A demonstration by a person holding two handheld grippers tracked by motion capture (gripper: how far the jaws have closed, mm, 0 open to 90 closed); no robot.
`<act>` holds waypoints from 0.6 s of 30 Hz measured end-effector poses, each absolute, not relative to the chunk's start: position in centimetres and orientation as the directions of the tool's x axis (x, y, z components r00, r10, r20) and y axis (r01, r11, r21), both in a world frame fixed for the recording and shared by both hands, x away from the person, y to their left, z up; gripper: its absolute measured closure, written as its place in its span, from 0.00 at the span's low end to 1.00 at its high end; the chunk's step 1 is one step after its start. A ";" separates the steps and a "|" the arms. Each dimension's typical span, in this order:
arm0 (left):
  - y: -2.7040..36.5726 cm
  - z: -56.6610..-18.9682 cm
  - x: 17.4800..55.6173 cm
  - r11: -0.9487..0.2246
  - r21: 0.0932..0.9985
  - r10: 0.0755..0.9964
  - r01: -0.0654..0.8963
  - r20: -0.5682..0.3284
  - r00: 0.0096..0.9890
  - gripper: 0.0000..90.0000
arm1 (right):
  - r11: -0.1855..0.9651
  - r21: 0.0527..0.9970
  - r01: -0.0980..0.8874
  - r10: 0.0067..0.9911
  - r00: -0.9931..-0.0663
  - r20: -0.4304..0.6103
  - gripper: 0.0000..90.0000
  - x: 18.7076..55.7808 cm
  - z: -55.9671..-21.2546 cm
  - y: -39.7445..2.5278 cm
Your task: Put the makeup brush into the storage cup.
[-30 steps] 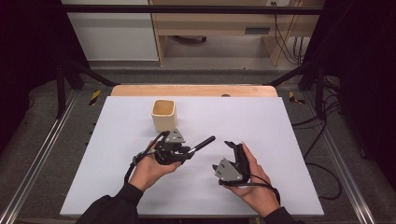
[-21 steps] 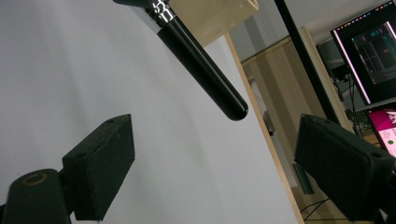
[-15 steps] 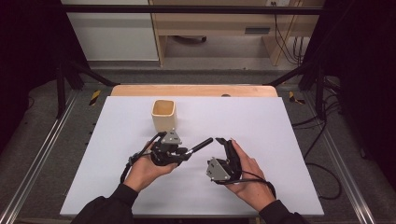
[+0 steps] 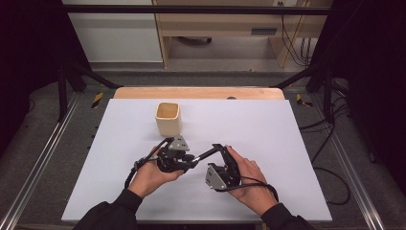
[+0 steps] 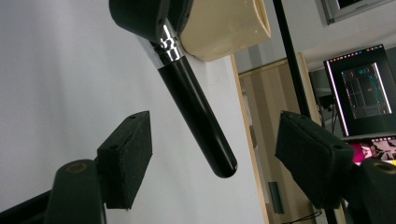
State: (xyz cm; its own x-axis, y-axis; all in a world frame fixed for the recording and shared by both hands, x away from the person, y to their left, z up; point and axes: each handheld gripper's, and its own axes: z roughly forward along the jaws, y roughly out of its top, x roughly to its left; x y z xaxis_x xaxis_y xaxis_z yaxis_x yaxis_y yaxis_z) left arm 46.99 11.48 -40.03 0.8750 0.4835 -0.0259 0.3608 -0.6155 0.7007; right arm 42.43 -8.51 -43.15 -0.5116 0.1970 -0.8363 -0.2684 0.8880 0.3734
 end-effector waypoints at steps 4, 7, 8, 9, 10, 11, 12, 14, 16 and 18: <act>11.4 -39.8 46.9 -0.618 0.700 0.480 0.358 -0.024 0.877 0.79 | 0.893 0.349 -0.283 0.170 -0.505 -0.846 0.36 42.5 -43.5 -8.2; 11.3 -39.7 46.9 -0.620 0.699 0.477 0.357 -0.026 0.879 0.79 | 0.897 0.334 -0.290 0.153 -0.505 -0.850 0.38 42.6 -43.6 -7.9; 11.2 -39.6 46.9 -0.621 0.697 0.474 0.358 -0.030 0.880 0.79 | 0.894 0.335 -0.296 0.153 -0.501 -0.852 0.40 42.6 -43.7 -7.8; 11.2 -39.5 46.9 -0.629 0.693 0.468 0.352 -0.024 0.883 0.79 | 0.895 0.326 -0.305 0.142 -0.500 -0.855 0.41 42.7 -43.6 -7.7; 11.2 -39.5 46.9 -0.627 0.693 0.468 0.355 -0.029 0.883 0.79 | 0.896 0.315 -0.312 0.126 -0.502 -0.856 0.42 42.7 -43.7 -7.6; 11.2 -39.4 46.9 -0.627 0.693 0.469 0.355 -0.029 0.883 0.79 | 0.897 0.314 -0.312 0.124 -0.504 -0.855 0.43 42.7 -43.7 -7.6; 11.1 -39.4 46.9 -0.630 0.692 0.467 0.354 -0.026 0.884 0.79 | 0.897 0.302 -0.324 0.110 -0.499 -0.860 0.44 42.8 -43.8 -7.5; 11.3 -39.2 47.0 -0.649 0.679 0.455 0.342 -0.014 0.891 0.79 | 0.901 0.286 -0.327 0.091 -0.503 -0.860 0.45 42.9 -43.8 -7.4; 11.2 -39.2 46.9 -0.640 0.686 0.458 0.345 -0.020 0.889 0.79 | 0.897 0.297 -0.327 0.099 -0.508 -0.856 0.46 42.9 -43.9 -7.3; 11.2 -39.0 46.9 -0.652 0.679 0.446 0.338 -0.017 0.895 0.79 | 0.898 0.281 -0.338 0.083 -0.498 -0.863 0.48 43.0 -43.9 -7.2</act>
State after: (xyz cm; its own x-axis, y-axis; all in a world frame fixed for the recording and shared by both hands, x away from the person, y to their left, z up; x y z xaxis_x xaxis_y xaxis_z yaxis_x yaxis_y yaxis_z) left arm 46.87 11.15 -39.04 0.8948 0.4462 -0.0165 0.3377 -0.6522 0.6787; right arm 42.97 -7.23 -43.87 -0.4982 0.0826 -0.8631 -0.3381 0.8981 0.2811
